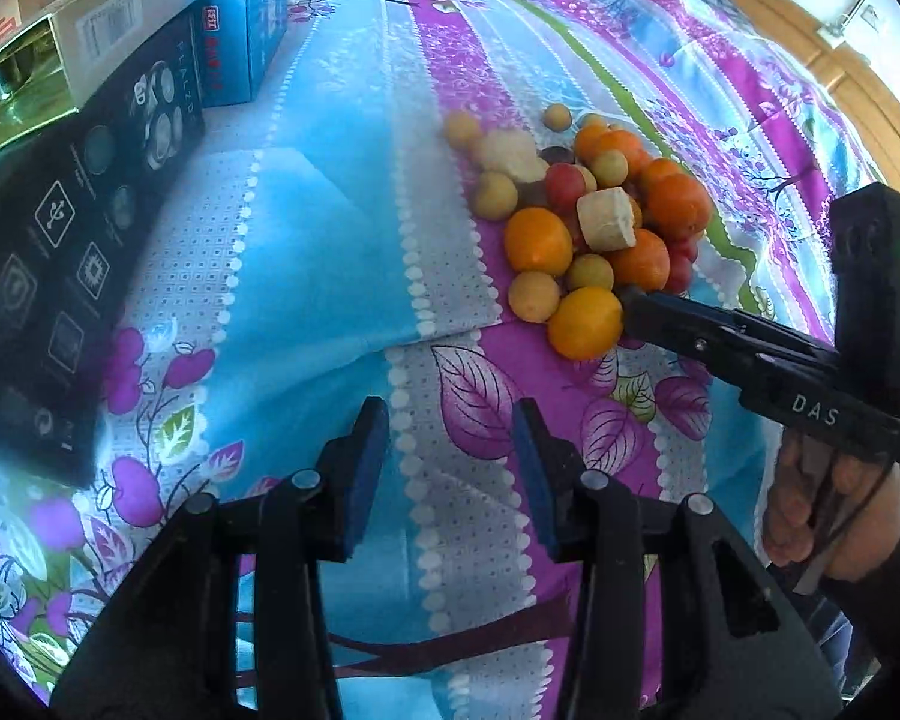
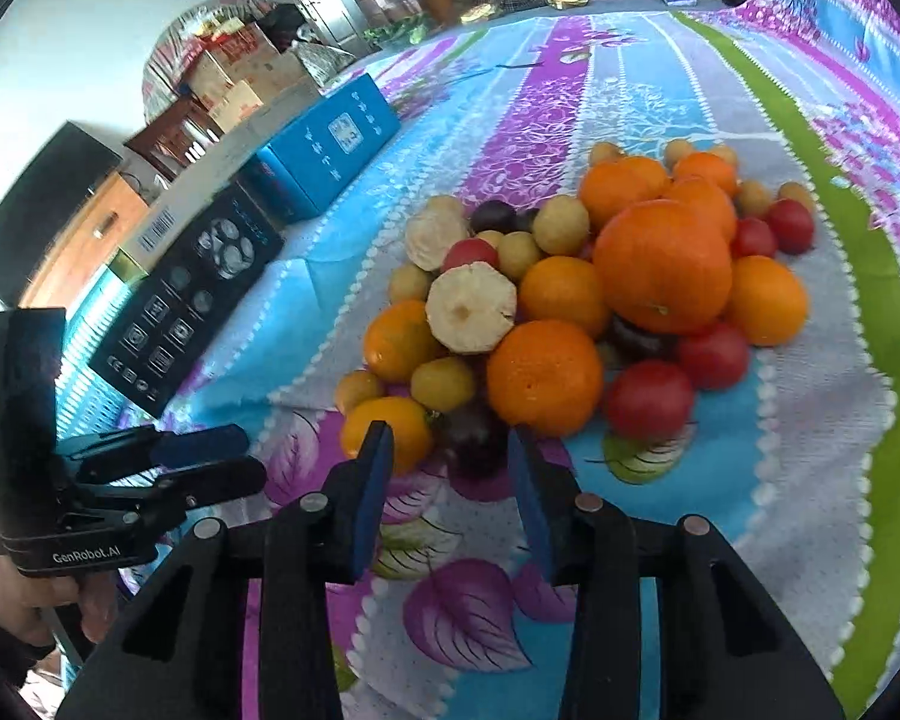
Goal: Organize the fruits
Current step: 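Grasp a small yellow fruit with the left tool while the right tool grasps an orange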
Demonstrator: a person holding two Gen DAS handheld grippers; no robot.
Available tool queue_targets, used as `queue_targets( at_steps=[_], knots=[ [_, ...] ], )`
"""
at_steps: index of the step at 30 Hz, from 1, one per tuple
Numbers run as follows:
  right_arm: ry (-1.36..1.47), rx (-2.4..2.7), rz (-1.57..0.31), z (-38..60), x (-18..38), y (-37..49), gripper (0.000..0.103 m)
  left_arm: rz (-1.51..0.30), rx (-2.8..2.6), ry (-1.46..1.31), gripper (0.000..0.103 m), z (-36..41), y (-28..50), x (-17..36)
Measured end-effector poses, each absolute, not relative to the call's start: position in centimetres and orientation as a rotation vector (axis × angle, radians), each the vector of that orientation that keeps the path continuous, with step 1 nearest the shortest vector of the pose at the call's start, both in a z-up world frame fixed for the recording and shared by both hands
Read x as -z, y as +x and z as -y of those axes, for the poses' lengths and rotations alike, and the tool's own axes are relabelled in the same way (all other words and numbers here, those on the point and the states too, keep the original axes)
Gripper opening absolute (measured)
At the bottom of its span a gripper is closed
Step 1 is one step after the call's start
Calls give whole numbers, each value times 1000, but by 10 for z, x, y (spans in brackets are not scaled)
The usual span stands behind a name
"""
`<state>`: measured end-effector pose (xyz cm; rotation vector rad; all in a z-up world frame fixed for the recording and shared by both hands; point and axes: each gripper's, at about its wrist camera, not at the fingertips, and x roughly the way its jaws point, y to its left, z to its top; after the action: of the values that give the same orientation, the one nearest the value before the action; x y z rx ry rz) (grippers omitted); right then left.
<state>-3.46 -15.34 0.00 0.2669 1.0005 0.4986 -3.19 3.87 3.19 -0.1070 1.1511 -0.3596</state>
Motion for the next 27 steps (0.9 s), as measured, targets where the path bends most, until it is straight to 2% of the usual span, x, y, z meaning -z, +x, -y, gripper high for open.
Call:
queue_targets(
  at_steps=[9,17,20,23,27],
  knots=[
    [437,-580,-1022,173,15,-29,42,-1162,397,-176,49,-44,-27,-31],
    [293,-524,-985,175,-10,-49,42,-1148,421,-121,50,-29,-24,-31],
    [276,-499,-975,180,-17,-62,48,-1107,384,42,48,-13,-16,-27],
    [270,-470,-983,188,-19,-75,49,-1077,393,128,48,1,-8,-20],
    [246,-450,-1000,193,-18,-89,52,-1065,535,57,48,16,-3,-24]
  ],
)
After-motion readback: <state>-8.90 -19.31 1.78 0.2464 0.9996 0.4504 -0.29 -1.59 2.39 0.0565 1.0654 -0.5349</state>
